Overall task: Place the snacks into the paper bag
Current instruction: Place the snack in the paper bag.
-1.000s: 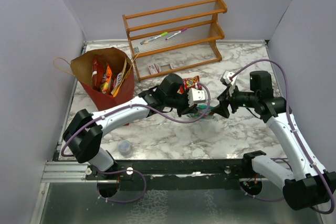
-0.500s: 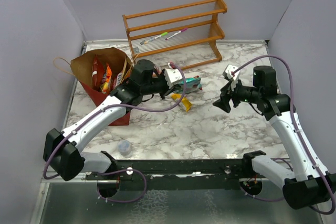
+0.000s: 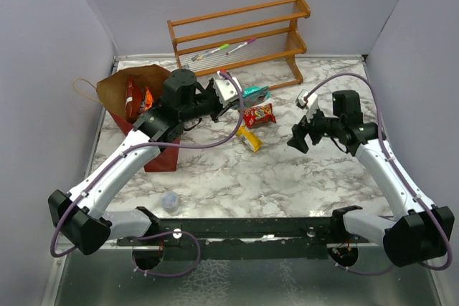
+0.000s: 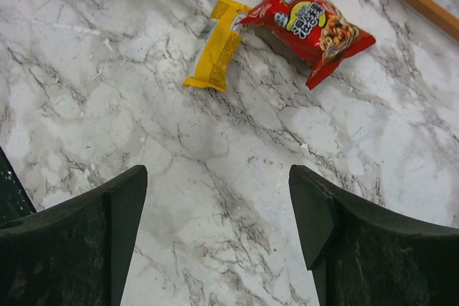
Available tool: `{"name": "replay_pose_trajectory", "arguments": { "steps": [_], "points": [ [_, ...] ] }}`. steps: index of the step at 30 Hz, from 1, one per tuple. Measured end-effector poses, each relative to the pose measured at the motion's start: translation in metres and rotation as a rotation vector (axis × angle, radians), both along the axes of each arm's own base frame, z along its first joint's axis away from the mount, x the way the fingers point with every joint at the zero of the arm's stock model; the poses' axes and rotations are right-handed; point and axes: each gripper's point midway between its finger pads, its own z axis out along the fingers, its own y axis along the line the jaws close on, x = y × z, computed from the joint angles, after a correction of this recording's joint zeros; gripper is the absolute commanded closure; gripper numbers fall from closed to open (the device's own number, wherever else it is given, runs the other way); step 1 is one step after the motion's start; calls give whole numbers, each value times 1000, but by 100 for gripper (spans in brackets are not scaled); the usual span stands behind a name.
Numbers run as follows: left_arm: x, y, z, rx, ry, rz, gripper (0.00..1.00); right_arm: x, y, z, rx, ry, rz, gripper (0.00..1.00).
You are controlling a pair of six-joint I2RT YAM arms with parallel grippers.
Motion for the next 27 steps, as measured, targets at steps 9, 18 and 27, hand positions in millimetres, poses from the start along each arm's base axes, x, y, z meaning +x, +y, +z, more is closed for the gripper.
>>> {"name": "replay_pose_trajectory", "arguments": {
  "steps": [9, 18, 27],
  "points": [
    [2, 10, 36, -27, -5, 66, 100, 5, -16, -41, -39, 28, -137, 1],
    [4, 28, 87, -112, -18, 132, 100, 15, -27, -32, -48, -68, -214, 1],
    [18, 86, 131, -215, -42, 304, 100, 14, -28, -30, -45, -87, -219, 1]
  ]
}}
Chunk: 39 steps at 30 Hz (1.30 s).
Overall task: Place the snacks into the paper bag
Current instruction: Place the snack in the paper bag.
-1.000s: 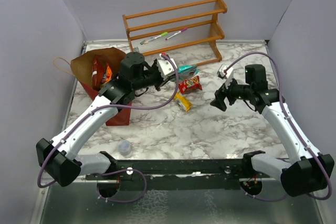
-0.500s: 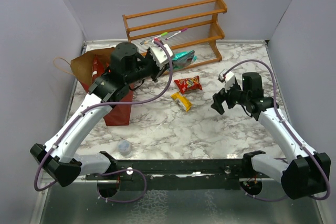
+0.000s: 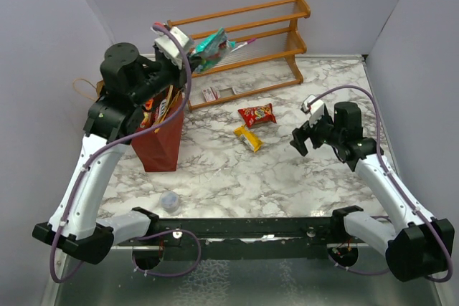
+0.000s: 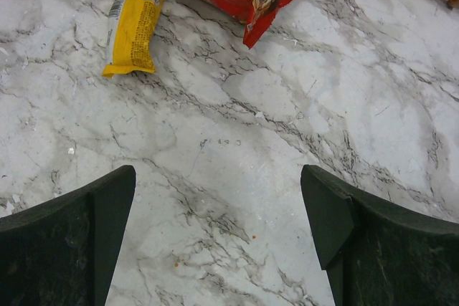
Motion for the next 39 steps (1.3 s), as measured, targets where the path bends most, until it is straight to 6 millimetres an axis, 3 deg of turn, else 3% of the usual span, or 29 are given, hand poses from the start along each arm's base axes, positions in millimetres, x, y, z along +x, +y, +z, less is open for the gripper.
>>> {"name": "replay_pose_trajectory", "arguments": {
  "steps": [7, 13, 19, 24, 28, 32, 39],
  "points": [
    [-1, 58, 32, -59, -23, 164, 100, -2, 1, 6, 7, -20, 4, 1],
    [-10, 101, 35, -46, -58, 302, 100, -3, 3, 8, 16, -24, 21, 1],
    [-4, 131, -10, 45, 8, 423, 100, -7, 4, 14, 25, -47, 29, 1],
    [-4, 151, -72, 122, 163, 488, 100, -10, 3, 19, 29, -68, 29, 1],
    [-15, 166, -108, 152, 255, 534, 100, -10, 3, 19, 30, -69, 29, 1],
    [-27, 179, -126, 150, 313, 575, 100, -10, 4, 19, 32, -69, 32, 1],
    [-30, 182, -142, 116, 396, 578, 100, -11, 6, 20, 40, -67, 44, 1]
  ]
}}
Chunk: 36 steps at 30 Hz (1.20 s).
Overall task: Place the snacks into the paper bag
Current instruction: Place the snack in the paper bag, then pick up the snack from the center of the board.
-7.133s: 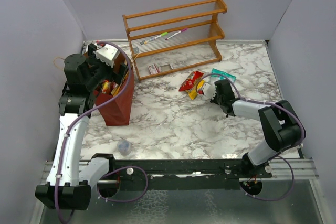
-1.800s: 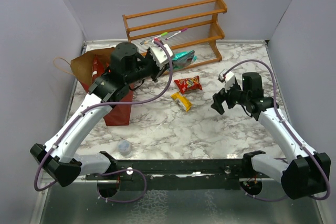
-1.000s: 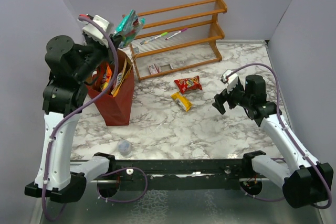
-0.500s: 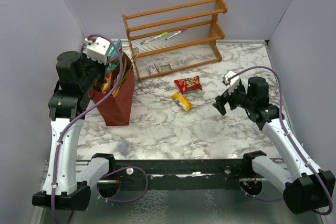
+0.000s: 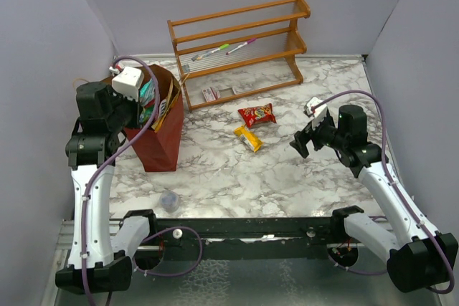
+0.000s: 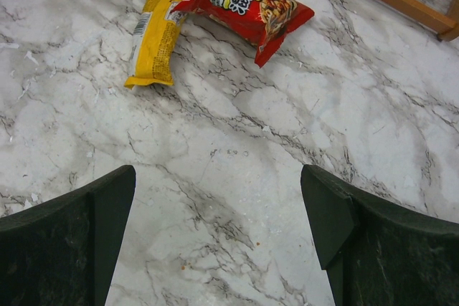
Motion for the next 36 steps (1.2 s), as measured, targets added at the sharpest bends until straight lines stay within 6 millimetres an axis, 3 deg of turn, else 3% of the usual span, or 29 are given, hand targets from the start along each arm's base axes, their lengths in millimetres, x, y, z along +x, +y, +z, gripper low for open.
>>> {"name": "replay_pose_trajectory", "arguments": {
  "steps": [6, 15, 25, 33, 36],
  "points": [
    [5, 1, -24, -10, 112, 2, 90, -1, 0, 1, 2, -3, 2, 1],
    [9, 3, -53, 23, 218, -22, 60, -1, 0, -1, 1, 0, 2, 1],
    [12, 3, -62, 52, 215, -50, 39, -1, 0, -1, 1, 2, 2, 1],
    [19, -2, -53, 47, 161, -81, 24, -1, 0, -2, 0, 5, 2, 1],
    [18, -7, -48, 35, 122, -109, 14, -1, 0, -2, 0, 6, 2, 1]
  ]
}}
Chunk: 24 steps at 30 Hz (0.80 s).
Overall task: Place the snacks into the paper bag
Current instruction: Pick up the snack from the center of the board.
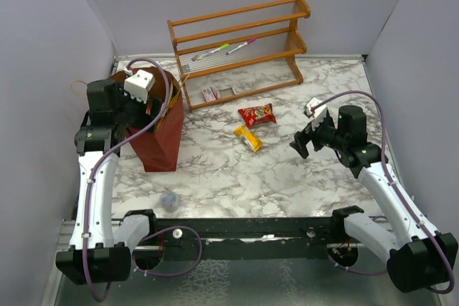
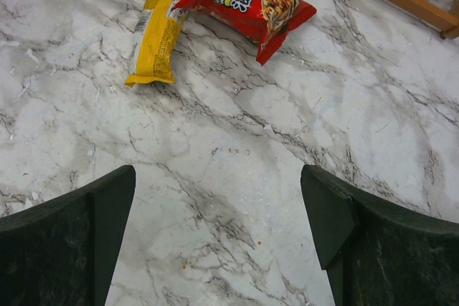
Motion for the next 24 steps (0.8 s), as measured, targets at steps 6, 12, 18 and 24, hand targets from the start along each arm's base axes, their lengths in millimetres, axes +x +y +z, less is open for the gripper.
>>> {"name": "replay_pose_trajectory", "arguments": {
  "steps": [6, 12, 18, 24],
  "points": [
    [0, -4, 33, -1, -157, -20, 5, 0, 0, 0, 0, 0, 0, 1],
    [7, 1, 61, 1, -256, 16, 1, 0, 0, 0, 0, 1, 0, 1],
    [16, 12, 75, -21, -308, 114, 1, 3, 1, -4, -1, 8, 1, 1],
    [22, 15, 79, -40, -325, 145, 1, 9, 3, -15, -9, 61, 4, 1]
  ]
}}
